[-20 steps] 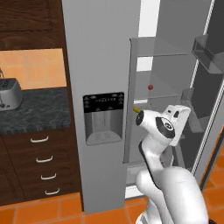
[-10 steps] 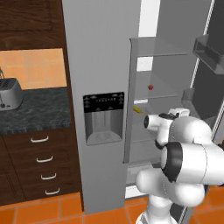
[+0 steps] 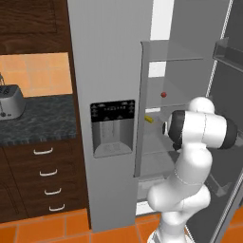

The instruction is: Take the strawberry from the fridge and place it on top of the pancake, located on the dining counter.

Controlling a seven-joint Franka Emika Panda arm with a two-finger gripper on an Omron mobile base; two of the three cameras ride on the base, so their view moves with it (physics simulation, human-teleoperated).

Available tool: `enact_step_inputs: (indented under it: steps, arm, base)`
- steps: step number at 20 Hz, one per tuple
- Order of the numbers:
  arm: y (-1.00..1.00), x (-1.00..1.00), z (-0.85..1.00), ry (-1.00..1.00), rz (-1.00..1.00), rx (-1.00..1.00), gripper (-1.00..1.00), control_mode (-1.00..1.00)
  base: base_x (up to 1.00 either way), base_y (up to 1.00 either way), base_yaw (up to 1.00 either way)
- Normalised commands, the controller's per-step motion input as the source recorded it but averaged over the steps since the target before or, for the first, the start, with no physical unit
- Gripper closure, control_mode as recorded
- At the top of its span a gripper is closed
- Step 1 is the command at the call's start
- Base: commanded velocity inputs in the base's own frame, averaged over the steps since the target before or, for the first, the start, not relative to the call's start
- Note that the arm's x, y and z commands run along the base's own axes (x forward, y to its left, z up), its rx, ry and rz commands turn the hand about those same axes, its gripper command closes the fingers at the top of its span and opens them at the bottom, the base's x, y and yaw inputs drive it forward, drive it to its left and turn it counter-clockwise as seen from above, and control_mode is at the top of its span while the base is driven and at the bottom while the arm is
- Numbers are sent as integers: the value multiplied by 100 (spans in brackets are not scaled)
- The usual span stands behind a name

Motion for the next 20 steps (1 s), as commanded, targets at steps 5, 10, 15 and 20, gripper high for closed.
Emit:
enact_step_inputs:
  steps: [5,10,15,20]
  arm:
    - [-49,-1,0,0,-1,1,-100,-100]
    - [-16,-24,0,-8,1,5,-100,-100]
    - [79,-20,-2,-6,2,0,-100,-100]
    - [44,-9,4,-8,2,29,-100,-100]
  base:
    - [0,0,0]
    - [0,0,0]
    - [0,0,0]
    - [0,0,0]
